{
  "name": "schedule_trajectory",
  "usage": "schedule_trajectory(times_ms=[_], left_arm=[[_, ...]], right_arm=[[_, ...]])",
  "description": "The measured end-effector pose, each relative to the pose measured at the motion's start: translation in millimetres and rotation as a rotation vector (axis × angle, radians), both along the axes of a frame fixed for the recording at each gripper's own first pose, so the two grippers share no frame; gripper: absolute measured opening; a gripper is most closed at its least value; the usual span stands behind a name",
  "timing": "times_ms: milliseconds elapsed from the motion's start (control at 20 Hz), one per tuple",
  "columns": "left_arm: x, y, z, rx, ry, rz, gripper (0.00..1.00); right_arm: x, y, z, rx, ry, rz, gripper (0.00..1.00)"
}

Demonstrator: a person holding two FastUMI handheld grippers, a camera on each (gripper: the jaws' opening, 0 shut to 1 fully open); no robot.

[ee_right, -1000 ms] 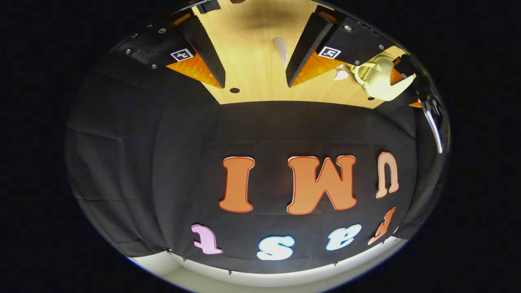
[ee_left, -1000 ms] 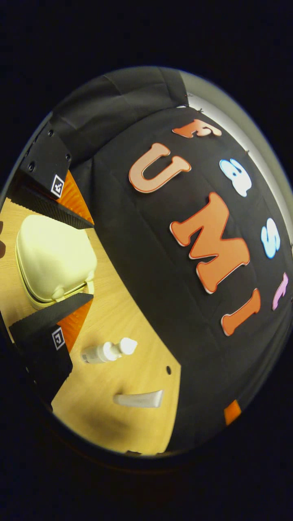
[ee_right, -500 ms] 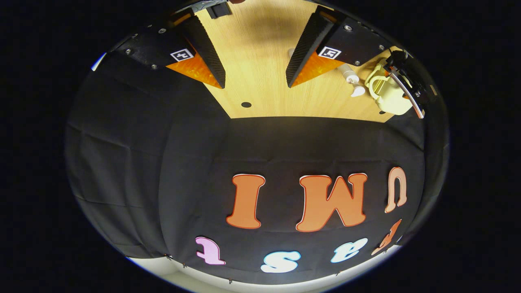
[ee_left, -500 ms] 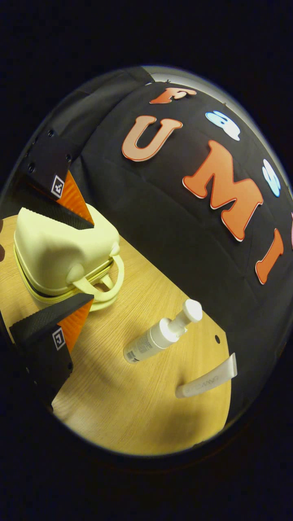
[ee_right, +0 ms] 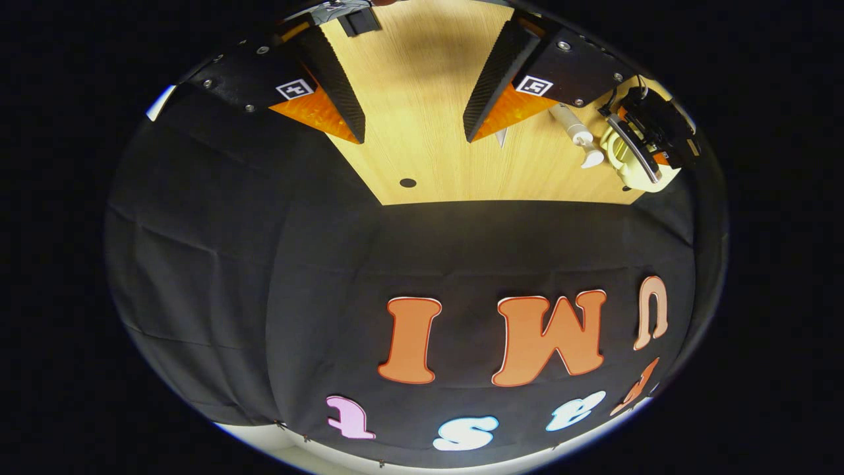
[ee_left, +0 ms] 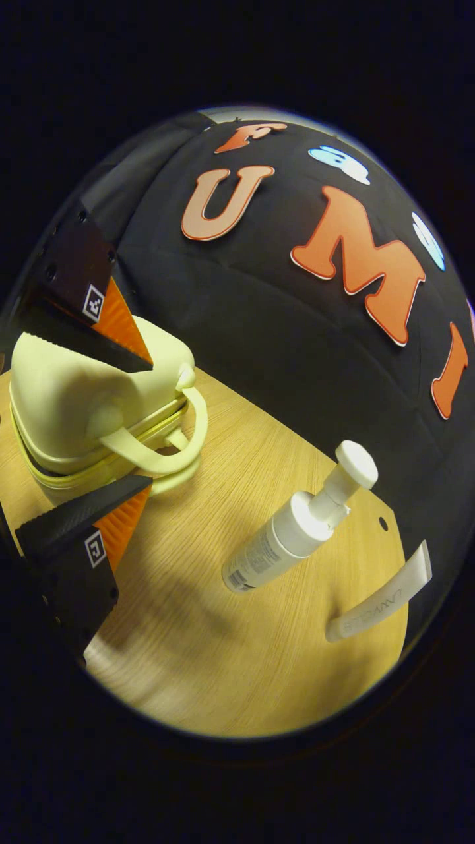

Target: First open the suitcase, pack the skin care products into it, and then close the suitcase.

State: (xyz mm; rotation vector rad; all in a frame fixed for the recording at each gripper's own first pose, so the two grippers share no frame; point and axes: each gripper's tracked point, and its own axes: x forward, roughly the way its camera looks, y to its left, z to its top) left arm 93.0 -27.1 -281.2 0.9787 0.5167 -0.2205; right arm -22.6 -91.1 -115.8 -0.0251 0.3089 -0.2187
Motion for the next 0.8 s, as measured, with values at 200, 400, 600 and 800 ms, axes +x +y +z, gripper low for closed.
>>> schedule_trajectory(times_ms=[200, 400, 600, 800], left_arm=[[3, -3, -7, 0.025, 0.017, -0.012, 0.98], [8, -1, -9, 0.046, 0.013, -0.002, 0.74], [9, -7, -12, 0.060, -0.001, 0.003, 0.25], [3, -8, 5, -0.119, 0.049, 0.035, 0.05]], right_arm=[[-4, -6, -3, 0.005, 0.005, -0.019, 0.95], [-3, -5, -4, 0.012, 0.011, -0.020, 0.96], [-3, -1, -3, 0.012, 0.009, -0.009, 0.95], [0, 3, 0, 0.002, 0.003, 0.003, 0.95]])
